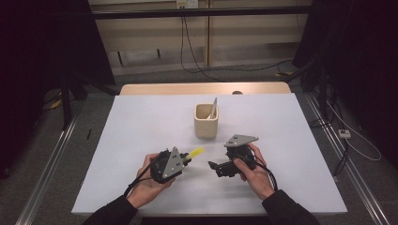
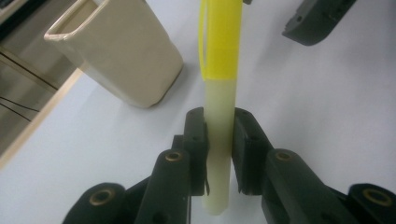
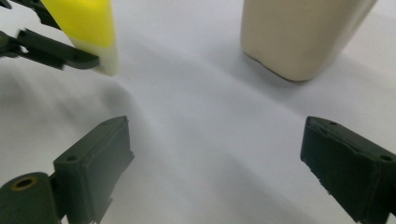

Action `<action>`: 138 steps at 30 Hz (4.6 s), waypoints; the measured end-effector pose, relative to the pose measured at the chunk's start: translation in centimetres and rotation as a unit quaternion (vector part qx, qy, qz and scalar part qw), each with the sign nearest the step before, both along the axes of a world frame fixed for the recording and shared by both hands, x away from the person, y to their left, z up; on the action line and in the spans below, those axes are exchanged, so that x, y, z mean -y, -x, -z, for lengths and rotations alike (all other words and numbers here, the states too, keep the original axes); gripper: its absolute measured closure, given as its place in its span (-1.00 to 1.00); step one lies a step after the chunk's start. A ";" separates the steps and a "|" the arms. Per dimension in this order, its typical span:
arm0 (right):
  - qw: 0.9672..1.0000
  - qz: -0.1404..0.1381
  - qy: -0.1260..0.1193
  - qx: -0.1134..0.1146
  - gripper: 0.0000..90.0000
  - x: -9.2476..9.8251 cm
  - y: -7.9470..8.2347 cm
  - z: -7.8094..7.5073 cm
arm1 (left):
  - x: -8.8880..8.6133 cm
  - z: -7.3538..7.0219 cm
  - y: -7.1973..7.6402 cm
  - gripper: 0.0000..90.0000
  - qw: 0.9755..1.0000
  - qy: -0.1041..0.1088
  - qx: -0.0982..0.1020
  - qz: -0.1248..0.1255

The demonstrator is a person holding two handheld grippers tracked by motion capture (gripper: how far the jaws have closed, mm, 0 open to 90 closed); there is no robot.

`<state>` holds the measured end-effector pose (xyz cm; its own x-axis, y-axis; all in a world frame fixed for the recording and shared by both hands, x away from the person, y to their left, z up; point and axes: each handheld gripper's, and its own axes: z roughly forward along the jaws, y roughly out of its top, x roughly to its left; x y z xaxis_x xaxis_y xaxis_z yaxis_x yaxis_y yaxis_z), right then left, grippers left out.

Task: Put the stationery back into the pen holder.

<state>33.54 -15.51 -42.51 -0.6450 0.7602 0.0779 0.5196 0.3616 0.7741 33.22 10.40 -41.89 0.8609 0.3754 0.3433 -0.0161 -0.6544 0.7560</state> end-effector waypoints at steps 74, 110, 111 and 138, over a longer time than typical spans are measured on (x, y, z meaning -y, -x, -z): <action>0.983 0.164 -0.020 0.086 -0.86 12.9 6.7 2.3 | 2.3 -8.3 -11.6 0.72 0.963 0.214 -0.115 -0.116; 0.988 0.131 -0.029 0.081 -0.88 11.7 6.5 2.5 | 5.7 -4.7 -14.8 0.72 0.961 0.207 -0.126 -0.136; 0.988 0.131 -0.029 0.081 -0.89 11.7 6.5 2.5 | 5.5 -4.5 -14.8 0.72 0.962 0.203 -0.126 -0.135; 0.988 0.129 -0.028 0.078 -0.89 11.6 6.4 2.6 | 4.7 -4.3 -13.6 -0.58 0.961 0.171 -0.150 -0.155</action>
